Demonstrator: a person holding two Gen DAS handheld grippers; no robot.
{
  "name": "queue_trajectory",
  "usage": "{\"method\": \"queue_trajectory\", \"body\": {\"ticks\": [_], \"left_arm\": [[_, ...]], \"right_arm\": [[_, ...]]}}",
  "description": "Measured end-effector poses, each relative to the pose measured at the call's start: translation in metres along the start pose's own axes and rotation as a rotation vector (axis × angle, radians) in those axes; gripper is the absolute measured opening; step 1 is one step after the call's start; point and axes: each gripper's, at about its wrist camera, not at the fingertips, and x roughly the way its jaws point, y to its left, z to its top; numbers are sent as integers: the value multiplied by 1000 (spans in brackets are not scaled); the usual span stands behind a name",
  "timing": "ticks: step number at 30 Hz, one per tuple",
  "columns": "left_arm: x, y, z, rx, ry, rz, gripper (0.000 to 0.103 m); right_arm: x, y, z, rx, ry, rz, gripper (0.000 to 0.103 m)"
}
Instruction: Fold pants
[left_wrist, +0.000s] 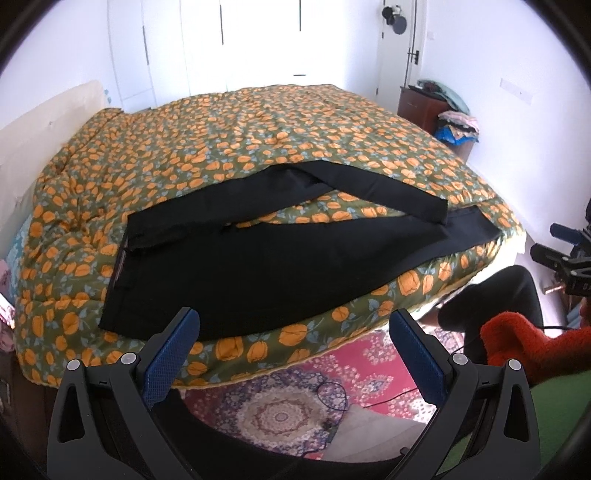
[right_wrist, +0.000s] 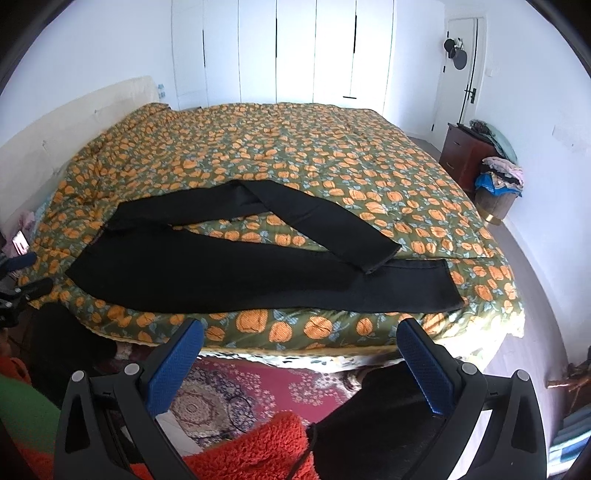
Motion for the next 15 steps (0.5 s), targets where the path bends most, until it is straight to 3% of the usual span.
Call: {"method": "queue_trajectory", "body": {"ticks": [15], "left_arm": [[2, -5, -2, 20, 4, 3, 103]], "right_arm": [[0, 7, -5, -45, 14, -20, 103]]}}
